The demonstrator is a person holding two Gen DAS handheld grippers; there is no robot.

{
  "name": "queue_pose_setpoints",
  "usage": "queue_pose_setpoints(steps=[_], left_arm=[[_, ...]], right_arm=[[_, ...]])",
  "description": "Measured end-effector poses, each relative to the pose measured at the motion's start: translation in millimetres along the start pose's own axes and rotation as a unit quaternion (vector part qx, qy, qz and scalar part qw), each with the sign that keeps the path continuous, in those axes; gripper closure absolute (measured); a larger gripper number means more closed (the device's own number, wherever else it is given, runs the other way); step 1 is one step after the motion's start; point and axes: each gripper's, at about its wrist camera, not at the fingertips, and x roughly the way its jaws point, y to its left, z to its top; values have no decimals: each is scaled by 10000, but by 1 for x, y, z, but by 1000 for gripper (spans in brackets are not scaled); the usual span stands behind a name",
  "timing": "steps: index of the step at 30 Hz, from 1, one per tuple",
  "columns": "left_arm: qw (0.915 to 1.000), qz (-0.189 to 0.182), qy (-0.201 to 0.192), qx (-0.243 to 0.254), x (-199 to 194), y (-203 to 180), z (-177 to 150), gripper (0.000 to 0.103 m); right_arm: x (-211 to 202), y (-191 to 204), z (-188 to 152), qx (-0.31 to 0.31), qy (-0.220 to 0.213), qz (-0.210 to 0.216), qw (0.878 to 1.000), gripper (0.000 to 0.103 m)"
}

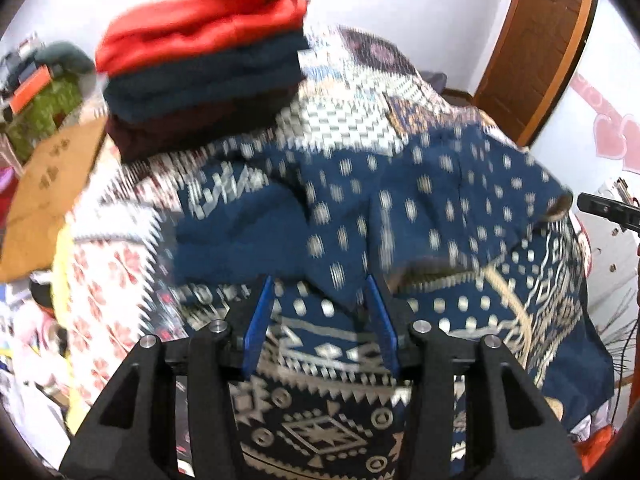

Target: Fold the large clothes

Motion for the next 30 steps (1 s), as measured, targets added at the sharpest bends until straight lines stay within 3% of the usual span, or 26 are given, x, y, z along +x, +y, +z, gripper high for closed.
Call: queue_pose_setpoints(steps=[4,8,12,16,19,22,30], left_arm=[[9988,28,-469,149,-19,-6,33,55],[9969,37,-712,318,-13,-13,71,49],[9976,-76,-564,395,22,-18,101,49],[9989,-249,-97,375,72,-24,122,49],[9981,-195,325,481,107,-33,124,49],[9962,-263,539,627,123,-43,113,49],[9884,-248,621,1366,107,-66,61,48]], right_arm=[[1,13,24,-236,-246,43,9994,66],[17,27,51,-481,-350,60,9982,63],[55,29,74,-389,-79,241,9989,63],[100,23,83,-75,447,445,9980,63],[123,17,75,196,822,529,9950,63],[128,23,56,21,1003,589,9932,63],[104,45,11,-1015,1064,244,9888,63]])
